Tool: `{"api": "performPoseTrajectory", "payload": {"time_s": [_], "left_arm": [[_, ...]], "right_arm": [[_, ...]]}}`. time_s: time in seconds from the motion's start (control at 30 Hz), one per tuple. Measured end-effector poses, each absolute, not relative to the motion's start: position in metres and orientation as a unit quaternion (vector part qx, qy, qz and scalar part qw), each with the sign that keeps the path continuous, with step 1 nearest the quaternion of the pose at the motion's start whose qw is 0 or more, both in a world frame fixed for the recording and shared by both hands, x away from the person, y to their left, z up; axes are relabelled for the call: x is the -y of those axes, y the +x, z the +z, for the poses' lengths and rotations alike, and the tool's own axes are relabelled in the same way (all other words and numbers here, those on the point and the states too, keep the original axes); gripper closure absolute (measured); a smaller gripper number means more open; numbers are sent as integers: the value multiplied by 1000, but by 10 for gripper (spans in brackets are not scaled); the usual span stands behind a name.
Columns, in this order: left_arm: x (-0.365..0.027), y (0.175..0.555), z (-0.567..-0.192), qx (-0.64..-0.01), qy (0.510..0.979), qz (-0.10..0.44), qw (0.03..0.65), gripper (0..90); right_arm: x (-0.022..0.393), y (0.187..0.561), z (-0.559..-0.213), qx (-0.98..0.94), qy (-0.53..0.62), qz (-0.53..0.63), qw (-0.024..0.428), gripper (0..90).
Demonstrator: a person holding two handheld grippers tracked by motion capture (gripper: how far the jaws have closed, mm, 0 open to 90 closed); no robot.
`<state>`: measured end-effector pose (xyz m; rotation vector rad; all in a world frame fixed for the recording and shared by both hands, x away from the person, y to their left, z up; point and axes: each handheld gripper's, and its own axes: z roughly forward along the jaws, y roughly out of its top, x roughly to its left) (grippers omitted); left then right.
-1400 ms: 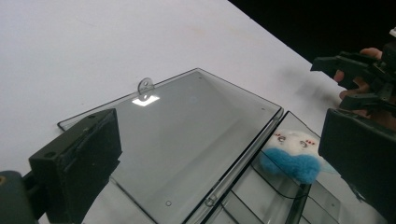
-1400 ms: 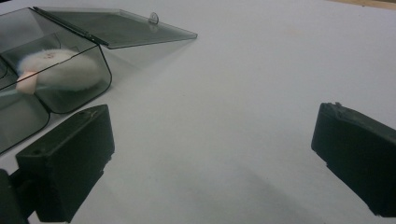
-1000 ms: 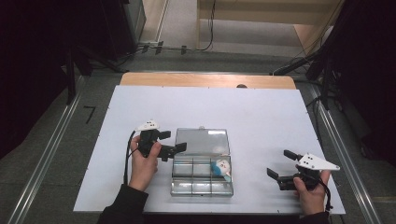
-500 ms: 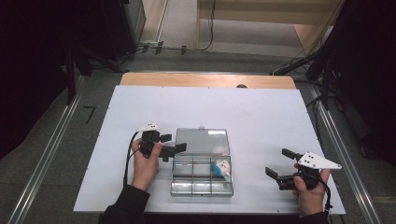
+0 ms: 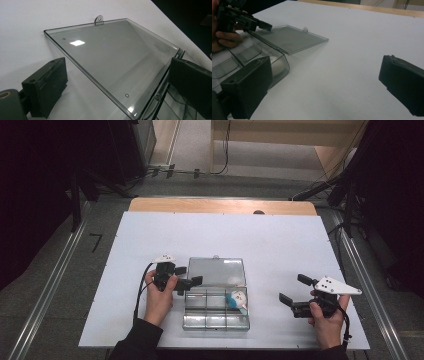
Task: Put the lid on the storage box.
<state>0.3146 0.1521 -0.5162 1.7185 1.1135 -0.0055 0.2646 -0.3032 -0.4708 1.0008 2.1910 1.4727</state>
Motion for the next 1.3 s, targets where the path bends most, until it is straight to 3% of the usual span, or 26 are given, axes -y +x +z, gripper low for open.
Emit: {"api": "performPoseTrajectory", "payload": {"time_s": [1.3], "left_arm": [[-152,315,-517,-464,714,-11,524,24]], "right_arm": [[232,317,-446,-772,317,539,118,0]]}}
